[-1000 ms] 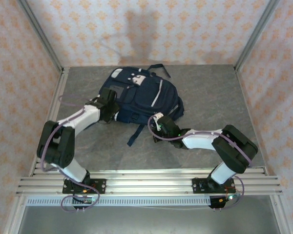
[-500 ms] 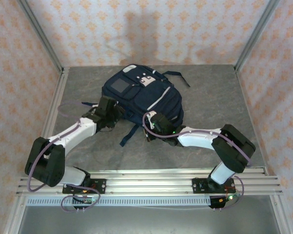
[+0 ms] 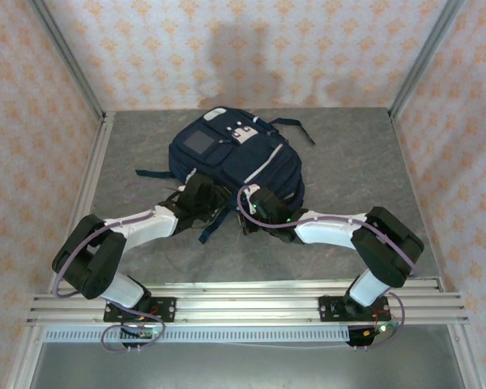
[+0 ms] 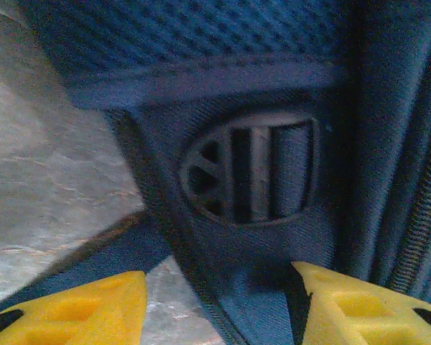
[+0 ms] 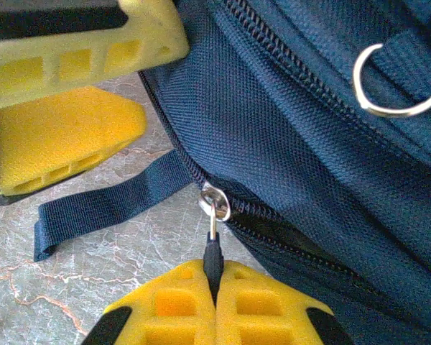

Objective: Pack books, pencil case, and school supplies into a backpack

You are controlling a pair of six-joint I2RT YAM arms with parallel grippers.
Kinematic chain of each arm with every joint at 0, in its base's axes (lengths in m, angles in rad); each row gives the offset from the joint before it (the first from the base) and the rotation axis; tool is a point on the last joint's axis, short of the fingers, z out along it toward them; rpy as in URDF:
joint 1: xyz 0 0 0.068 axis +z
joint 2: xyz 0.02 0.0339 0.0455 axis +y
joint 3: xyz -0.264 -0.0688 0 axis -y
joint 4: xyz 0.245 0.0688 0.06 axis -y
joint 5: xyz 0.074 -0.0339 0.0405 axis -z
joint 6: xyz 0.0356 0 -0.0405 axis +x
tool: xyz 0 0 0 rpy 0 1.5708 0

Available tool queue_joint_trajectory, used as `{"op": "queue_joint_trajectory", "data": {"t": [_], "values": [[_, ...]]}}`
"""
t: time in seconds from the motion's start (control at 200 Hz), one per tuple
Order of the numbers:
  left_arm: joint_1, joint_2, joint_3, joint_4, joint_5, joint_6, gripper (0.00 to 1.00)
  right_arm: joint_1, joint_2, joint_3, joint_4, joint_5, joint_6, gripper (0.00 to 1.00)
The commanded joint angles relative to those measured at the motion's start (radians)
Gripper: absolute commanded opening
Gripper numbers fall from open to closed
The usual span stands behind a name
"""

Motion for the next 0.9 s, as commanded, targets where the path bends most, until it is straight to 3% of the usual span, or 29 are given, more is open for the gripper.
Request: {"op": "queue_joint_trajectory", "data": {"t": [0.0,0.125,0.34,0.555,0.896], "values": [[-0.007,0.028,0.016,0.048,0.002,-0.010,0.52,0.004,-0.002,0.026,0.027,-0.015,0.008,0.00],[-0.007,0.066,0.029,0.025,-0.009,0.005,0.48,0.004,-0.004,0.021,0.031,-0.009,0.011,0.00],[0.000,0.133,0.100,-0.031,-0.023,0.064,0.20,0.003,0.010,0.047,-0.069,0.046,0.004,0.00],[0.009,0.135,0.118,-0.095,-0.044,0.088,0.02,0.002,0.050,0.056,-0.240,0.182,0.014,0.00],[0.048,0.116,0.101,-0.135,-0.045,0.114,0.00,-0.016,-0.004,-0.011,-0.306,0.268,0.102,0.00]]}}
